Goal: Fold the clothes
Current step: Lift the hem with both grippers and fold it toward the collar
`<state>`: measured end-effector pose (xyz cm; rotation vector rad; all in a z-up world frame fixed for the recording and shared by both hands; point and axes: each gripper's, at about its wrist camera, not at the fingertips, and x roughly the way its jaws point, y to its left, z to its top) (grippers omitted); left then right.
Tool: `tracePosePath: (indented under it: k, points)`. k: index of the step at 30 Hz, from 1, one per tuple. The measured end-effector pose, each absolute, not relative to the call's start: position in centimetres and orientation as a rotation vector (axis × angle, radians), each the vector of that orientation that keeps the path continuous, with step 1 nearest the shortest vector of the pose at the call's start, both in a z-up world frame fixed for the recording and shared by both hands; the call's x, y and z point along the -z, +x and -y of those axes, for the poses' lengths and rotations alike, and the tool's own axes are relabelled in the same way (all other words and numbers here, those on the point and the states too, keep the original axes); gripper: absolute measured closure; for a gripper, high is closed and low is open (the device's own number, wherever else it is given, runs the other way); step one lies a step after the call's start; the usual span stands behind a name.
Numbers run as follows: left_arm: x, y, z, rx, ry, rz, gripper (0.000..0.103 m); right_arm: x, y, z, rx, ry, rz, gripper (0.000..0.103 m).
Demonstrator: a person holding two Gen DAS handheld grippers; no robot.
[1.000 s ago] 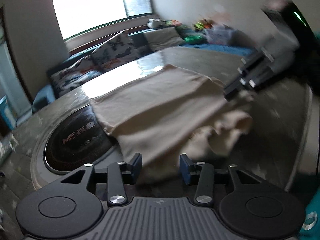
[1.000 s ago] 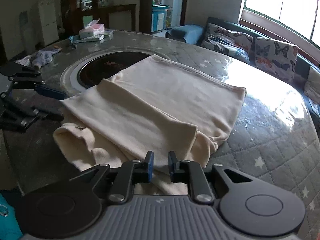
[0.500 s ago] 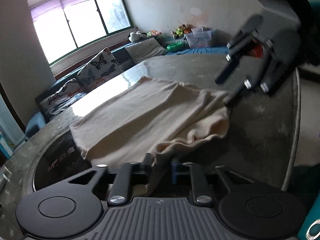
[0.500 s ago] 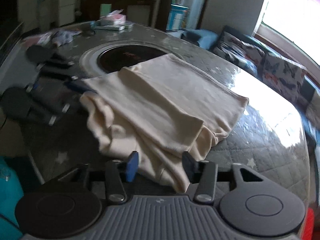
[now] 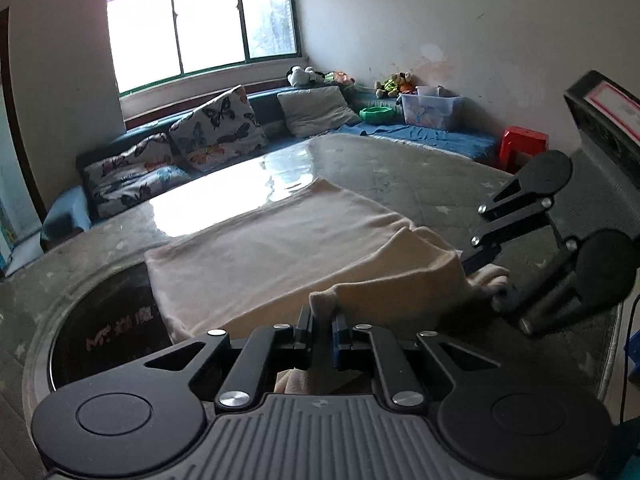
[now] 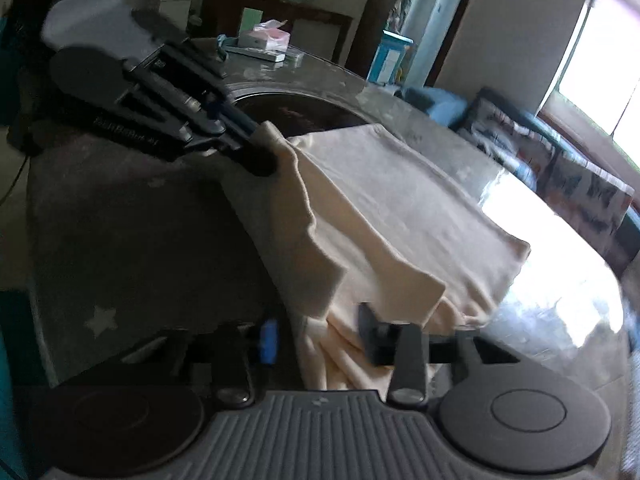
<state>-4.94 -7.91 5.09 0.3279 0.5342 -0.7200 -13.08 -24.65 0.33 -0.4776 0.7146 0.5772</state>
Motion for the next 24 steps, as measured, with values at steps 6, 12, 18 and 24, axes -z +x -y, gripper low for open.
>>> tracePosePath:
  k: [6, 12, 18, 24]
  points:
    - [-4.3, -6.5, 6.4, 0.704, 0.373, -0.516, 0.066, -1.8, -11.3, 26.2, -0.571, -0.315, -0.753, 0.091]
    - [-2.7, -7.5, 6.0, 0.672, 0.468, -0.503, 0.063, -2.9, -10.5, 27.3, -0.562, -0.248, -0.741, 0.092]
    - [-1.5, -7.9, 5.9, 0.66, 0.548, -0.494, 0.091, -3.2, -10.7, 27.0, -0.546, -0.257, -0.723, 0.095]
    - [-3.2, -8.8, 4.7, 0.667, 0.473, -0.485, 0.097, -4.0, -12.2, 26.9, -0.558, -0.261, -0.69, 0.097]
